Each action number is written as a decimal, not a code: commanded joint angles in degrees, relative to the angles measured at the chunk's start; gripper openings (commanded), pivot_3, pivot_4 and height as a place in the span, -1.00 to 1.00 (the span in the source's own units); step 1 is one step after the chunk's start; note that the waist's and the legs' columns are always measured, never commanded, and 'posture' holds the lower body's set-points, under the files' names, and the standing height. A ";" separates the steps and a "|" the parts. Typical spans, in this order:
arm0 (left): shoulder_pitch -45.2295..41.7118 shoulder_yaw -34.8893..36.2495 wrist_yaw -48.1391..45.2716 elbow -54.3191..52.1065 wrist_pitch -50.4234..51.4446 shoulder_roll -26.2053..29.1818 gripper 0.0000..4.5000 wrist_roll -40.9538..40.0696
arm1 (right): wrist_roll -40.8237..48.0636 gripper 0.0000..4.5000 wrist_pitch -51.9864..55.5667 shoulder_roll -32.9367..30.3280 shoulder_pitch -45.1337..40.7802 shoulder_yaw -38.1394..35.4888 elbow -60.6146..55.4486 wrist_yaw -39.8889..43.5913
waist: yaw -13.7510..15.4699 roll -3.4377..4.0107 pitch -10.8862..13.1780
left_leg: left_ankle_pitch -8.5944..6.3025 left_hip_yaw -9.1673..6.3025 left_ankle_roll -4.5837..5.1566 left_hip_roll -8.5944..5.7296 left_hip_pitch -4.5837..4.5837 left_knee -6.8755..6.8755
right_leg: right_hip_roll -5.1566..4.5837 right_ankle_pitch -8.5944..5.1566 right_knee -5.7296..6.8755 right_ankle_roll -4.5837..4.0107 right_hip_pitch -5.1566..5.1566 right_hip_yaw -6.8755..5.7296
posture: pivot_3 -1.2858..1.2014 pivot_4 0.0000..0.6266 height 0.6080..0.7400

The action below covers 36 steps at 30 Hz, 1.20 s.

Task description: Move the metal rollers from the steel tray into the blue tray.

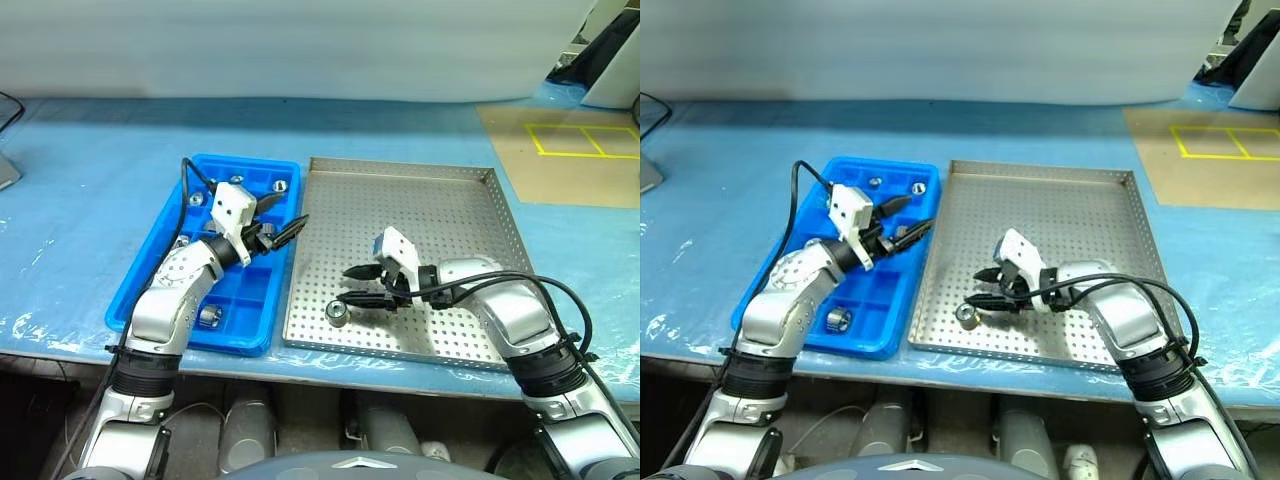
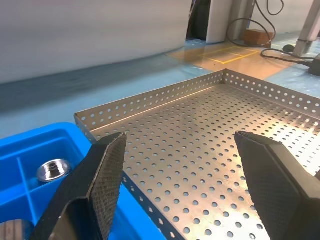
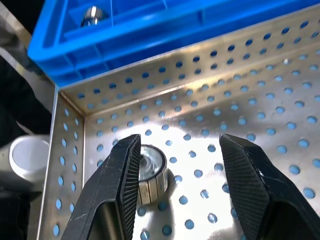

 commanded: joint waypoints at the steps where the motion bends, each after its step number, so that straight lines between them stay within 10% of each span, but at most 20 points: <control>1: -0.77 0.44 -0.64 -0.66 -1.58 0.22 0.63 0.05 | 0.75 0.16 -0.24 -0.49 0.51 0.76 -3.15 -0.05 | 0.03 0.00 0.00 | -0.01 0.00 0.02 0.00 -0.02 0.02 | 0.00 0.00 0.00 0.00 0.00 0.00 | -0.07 -0.52 1.00; 22: 1.60 1.49 1.66 -2.82 -1.70 1.00 0.63 0.77 | -4.14 0.16 -3.74 -0.23 -0.53 9.61 1.88 0.26 | 0.22 0.00 0.00 | -0.10 -0.02 0.15 0.02 -0.03 0.20 | -0.02 0.03 0.02 -0.05 0.11 -0.02 | -0.01 -0.52 1.00; 28: 1.98 1.85 2.18 -3.39 -1.80 1.54 0.63 0.89 | -5.15 -0.46 -6.14 0.62 -1.51 10.03 4.39 0.33 | 0.31 -0.01 -0.01 | -0.10 -0.03 0.15 0.03 0.07 0.20 | -0.02 0.02 0.02 -0.04 0.21 -0.02 | 0.01 -0.52 1.00; 36: 2.78 5.66 4.69 -6.76 -0.61 2.19 0.63 -0.84 | 3.41 -0.46 -4.49 7.62 -8.60 0.83 8.46 0.32 | 0.22 -0.01 0.00 | -0.09 -0.03 0.13 0.04 0.04 0.21 | -0.02 0.06 0.08 -0.11 0.15 -0.04 | 0.06 -0.52 1.00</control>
